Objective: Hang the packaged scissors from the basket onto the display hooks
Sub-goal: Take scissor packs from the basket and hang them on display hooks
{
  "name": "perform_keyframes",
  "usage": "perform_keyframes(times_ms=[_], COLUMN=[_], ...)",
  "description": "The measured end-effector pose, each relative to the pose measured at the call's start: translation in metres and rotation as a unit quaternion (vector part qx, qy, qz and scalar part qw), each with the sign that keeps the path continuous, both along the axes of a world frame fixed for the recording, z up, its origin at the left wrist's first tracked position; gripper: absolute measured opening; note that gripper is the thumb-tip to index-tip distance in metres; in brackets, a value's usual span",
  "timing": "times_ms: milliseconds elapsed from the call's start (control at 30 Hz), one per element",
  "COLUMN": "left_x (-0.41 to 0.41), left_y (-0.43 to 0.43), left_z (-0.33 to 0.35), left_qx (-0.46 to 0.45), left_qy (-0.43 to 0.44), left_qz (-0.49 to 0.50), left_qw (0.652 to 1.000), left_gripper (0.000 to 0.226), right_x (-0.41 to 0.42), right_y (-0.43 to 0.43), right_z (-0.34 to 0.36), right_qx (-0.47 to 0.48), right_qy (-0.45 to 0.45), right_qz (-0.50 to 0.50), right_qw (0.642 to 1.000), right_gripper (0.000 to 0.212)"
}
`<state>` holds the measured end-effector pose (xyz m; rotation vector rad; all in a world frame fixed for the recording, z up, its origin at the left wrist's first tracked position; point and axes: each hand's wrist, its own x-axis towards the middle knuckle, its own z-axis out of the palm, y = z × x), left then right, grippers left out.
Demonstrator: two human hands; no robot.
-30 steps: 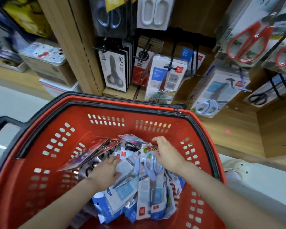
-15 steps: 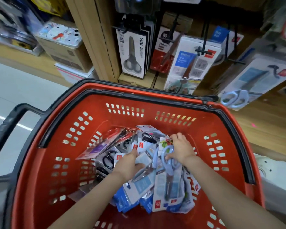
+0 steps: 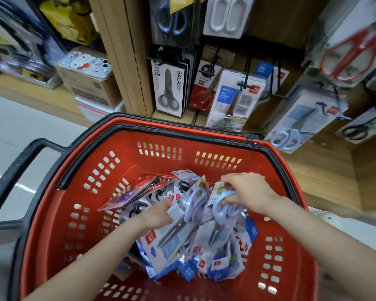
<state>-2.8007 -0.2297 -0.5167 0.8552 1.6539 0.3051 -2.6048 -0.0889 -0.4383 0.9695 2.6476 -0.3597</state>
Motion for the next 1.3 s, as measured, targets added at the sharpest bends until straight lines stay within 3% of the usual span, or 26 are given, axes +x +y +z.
perform_keyframes(times_ms=[100, 200, 367, 467, 567, 667, 733, 800, 900, 1000, 1200, 1300], left_x=[-0.013, -0.026, -0.033, -0.026, -0.010, 0.009, 0.019, 0.028, 0.041, 0.048, 0.041, 0.041], left_y=[-0.013, -0.024, -0.034, -0.036, -0.038, -0.036, -0.032, -0.028, -0.022, -0.015, -0.018, -0.017], left_z=[0.013, 0.025, 0.041, 0.045, 0.054, 0.063, 0.069, 0.073, 0.077, 0.083, 0.084, 0.088], left_qx=[0.003, 0.023, 0.064, 0.087, 0.109, 0.123, 0.147, 0.166, 0.189, 0.211, 0.236, 0.246], left_qy=[-0.051, -0.110, -0.173, -0.194, -0.218, -0.273, -0.300, -0.311, -0.333, -0.348, -0.317, -0.267], left_qz=[0.062, 0.126, 0.225, 0.257, 0.298, 0.329, 0.345, 0.357, 0.373, 0.397, 0.426, 0.402], left_qw=[0.997, 0.986, 0.957, 0.943, 0.923, 0.896, 0.877, 0.865, 0.845, 0.823, 0.814, 0.841], left_gripper=[0.034, 0.050, 0.065, 0.073, 0.065, 0.046, 0.033, 0.022, 0.029, 0.042, 0.029, 0.025], right_x=[0.011, 0.025, 0.049, 0.050, 0.044, 0.035, 0.029, 0.024, 0.017, 0.016, 0.038, 0.042], right_y=[-0.003, -0.006, -0.006, -0.012, -0.022, -0.033, -0.043, -0.053, -0.070, -0.083, -0.096, -0.089], right_z=[0.039, 0.074, 0.108, 0.113, 0.105, 0.086, 0.080, 0.074, 0.059, 0.037, 0.033, 0.035], right_qx=[0.080, 0.149, 0.147, 0.068, -0.005, -0.128, -0.214, -0.267, -0.319, -0.327, -0.339, -0.249], right_qy=[0.071, 0.144, 0.309, 0.441, 0.531, 0.594, 0.609, 0.618, 0.600, 0.534, 0.408, 0.343], right_qz=[0.006, -0.022, -0.152, -0.245, -0.324, -0.437, -0.485, -0.497, -0.518, -0.554, -0.464, -0.412], right_qw=[0.994, 0.978, 0.927, 0.861, 0.782, 0.663, 0.590, 0.547, 0.520, 0.549, 0.709, 0.807], right_gripper=[0.026, 0.022, 0.022, 0.022, 0.019, 0.017, 0.027, 0.034, 0.031, 0.045, 0.019, 0.054])
